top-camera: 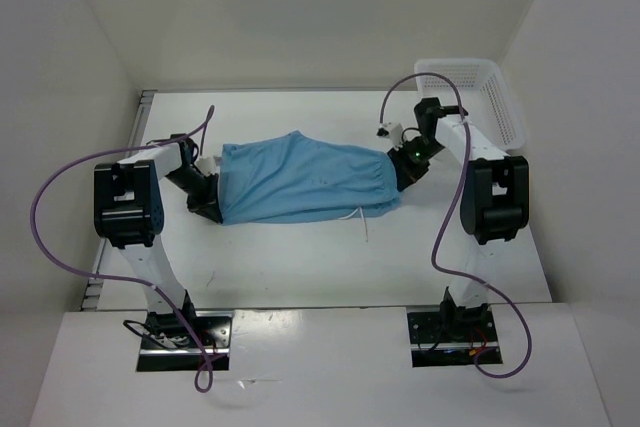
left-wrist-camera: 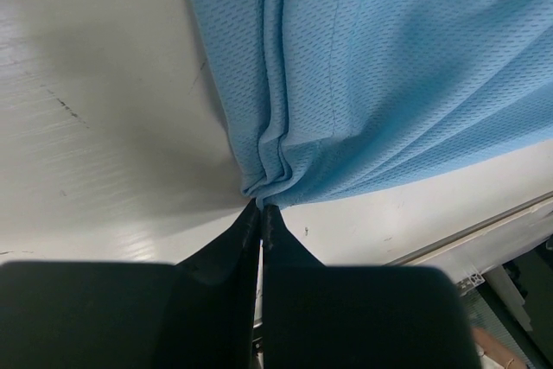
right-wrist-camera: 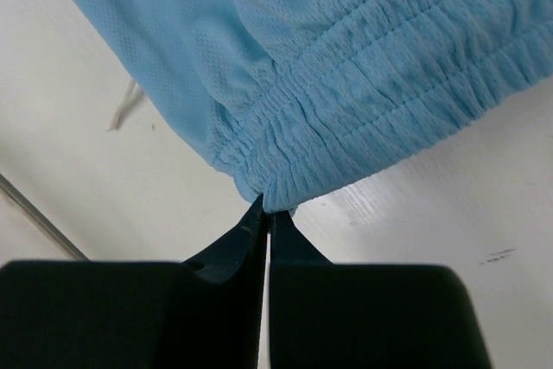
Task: Fold and stack the shorts
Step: Fold the shorts
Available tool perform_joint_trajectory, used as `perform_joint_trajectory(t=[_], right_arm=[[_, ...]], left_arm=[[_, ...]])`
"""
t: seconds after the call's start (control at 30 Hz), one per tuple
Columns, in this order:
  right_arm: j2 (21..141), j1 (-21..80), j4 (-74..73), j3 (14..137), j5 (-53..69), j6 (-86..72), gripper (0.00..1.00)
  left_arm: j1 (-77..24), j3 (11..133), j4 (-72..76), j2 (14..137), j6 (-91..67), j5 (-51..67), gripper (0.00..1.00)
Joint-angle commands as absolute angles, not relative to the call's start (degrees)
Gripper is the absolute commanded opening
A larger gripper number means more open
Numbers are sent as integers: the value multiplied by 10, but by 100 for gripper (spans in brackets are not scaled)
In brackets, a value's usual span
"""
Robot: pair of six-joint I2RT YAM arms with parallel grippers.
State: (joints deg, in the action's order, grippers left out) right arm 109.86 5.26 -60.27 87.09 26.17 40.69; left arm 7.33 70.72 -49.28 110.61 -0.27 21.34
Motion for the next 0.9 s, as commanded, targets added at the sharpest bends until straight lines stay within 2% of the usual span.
perform_joint_trajectory(t=[0.0,0.03,0.1,0.13,0.17,0.23,0.3,0.6,0.87], right_arm=[[1100,55,-646,853,257,425,0],[1100,55,-622,839,257,413,6],[1100,55,-595,827,244,374,34],[1100,55,-583,822,237,362,55],[1106,55,-567,816,237,340,70],[1111,55,-550,809,237,316,89],[1111,55,-535,790,256,291,92],[1111,68,-457,738,335,178,92],[1100,68,-377,722,330,34,93]], left_arm=[[76,708,-491,1116,0,199,1],[76,708,-491,1116,0,199,1],[76,708,-491,1121,0,205,4],[76,702,-491,1121,0,213,8],[76,702,-491,1121,0,220,9],[76,702,-491,1121,0,220,12],[76,697,-491,1121,0,220,14],[76,686,-491,1116,0,215,20],[76,681,-491,1116,0,209,23]])
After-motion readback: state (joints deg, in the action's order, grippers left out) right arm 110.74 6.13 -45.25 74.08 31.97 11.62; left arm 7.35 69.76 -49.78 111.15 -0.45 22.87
